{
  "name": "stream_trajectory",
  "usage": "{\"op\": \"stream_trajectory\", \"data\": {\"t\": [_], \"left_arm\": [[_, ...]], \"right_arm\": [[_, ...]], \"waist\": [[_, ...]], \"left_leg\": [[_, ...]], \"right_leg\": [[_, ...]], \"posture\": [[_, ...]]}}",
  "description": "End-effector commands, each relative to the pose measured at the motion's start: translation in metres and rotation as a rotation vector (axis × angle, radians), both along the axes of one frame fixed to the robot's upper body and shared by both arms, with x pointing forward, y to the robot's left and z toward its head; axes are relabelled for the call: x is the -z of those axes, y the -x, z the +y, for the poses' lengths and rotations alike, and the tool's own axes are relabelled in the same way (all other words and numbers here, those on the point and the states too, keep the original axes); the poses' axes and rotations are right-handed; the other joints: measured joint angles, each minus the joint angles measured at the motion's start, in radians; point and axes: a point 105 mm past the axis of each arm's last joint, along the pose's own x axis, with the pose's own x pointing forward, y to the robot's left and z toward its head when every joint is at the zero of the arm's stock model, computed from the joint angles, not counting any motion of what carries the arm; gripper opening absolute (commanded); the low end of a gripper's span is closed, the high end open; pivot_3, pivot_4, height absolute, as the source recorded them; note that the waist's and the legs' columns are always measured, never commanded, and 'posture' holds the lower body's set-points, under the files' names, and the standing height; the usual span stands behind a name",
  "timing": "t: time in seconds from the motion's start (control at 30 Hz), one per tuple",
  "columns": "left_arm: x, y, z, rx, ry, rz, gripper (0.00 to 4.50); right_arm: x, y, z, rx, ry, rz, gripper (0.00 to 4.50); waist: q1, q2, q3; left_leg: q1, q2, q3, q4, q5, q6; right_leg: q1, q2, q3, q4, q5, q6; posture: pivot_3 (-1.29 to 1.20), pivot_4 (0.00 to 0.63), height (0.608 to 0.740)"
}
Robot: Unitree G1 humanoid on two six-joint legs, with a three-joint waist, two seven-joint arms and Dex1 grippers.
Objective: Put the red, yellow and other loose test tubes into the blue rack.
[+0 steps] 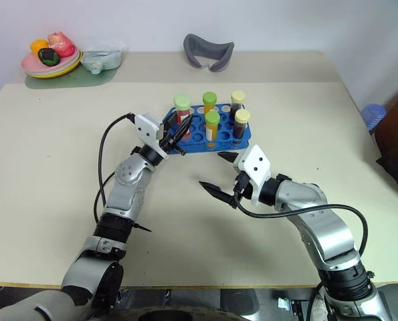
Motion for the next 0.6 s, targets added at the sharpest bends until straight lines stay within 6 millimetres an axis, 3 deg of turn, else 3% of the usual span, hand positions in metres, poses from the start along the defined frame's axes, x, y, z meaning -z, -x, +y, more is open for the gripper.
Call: {"op": "stream_trajectory", "data": {"t": [0.03,0.6], "left_arm": [[-0.0062,0.0032,-0.0027,0.01,0.008,-0.022,0.79],[-0.0061,-0.0061,0.0062,-0.041,-0.016,-0.035,0.79]], "right_arm": [[-0.013,0.0034,0.0008,-0.015,-0.018,-0.051,4.5],[-0.0118,0.0039,0.0032,-0.019,-0.023,-0.046,4.5]], "waist": [[0.0,0.0,0.0],[-0.001,0.0,0.0]], "left_leg": [[0.0,0.0,0.0,0.0,0.0,0.0],[0.001,0.0,0.0,0.0,0.0,0.0]], "right_leg": [[0.0,0.0,0.0,0.0,0.0,0.0],[0.001,0.0,0.0,0.0,0.0,0.0]], "posture": [[0.0,0.15,0.74],[0.0,0.15,0.74]]}}
